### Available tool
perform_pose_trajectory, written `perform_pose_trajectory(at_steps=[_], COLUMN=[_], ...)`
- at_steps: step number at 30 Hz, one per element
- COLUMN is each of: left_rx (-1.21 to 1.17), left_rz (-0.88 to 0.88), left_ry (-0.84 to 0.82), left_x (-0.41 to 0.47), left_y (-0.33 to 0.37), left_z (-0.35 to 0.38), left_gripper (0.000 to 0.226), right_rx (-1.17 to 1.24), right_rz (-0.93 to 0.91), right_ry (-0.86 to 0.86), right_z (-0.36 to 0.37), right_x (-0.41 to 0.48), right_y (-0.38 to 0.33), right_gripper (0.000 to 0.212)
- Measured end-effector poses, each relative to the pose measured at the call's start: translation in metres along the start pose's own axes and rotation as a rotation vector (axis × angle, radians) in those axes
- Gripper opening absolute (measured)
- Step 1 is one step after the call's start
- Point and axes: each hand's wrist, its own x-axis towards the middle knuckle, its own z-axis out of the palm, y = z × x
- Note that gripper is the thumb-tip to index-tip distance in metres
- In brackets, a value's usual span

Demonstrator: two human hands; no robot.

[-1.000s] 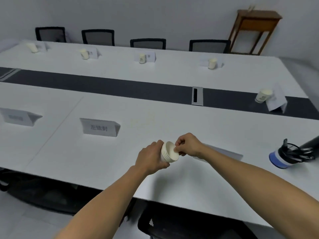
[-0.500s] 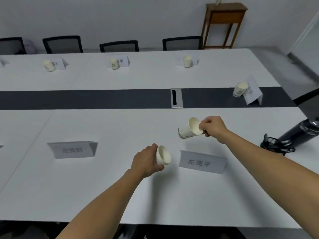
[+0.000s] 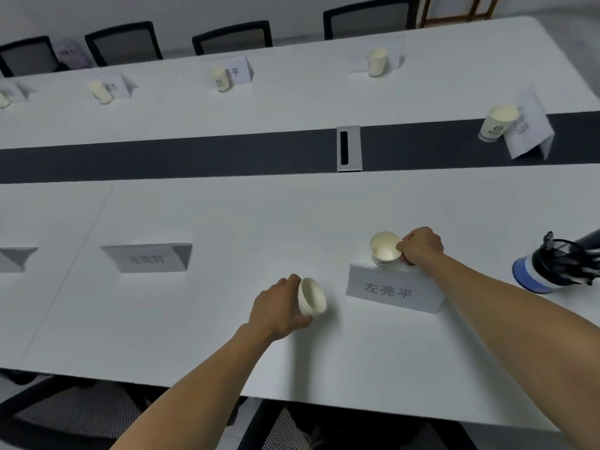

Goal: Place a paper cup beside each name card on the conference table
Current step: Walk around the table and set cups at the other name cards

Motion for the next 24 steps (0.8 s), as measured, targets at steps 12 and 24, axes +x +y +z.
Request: perform_pose_trajectory(at_steps=[12,24], left_rx=[-0.082,-0.126], left_rz=[-0.025,-0.168], left_ry=[0.149,0.338], left_x=[-0.050,-0.235], left_y=[-0.039,-0.246], left_z=[-0.028,-0.070], left_gripper=[0.064,0.060], right_rx=[-0.123,-0.319], right_rz=[-0.229,-0.552], right_ry=[0.067,-0.101], right_z=[0.006,0.198], right_x=[-0.079,-0.283], right_y=[-0.065,-0.146], right_gripper=[0.031,0.013])
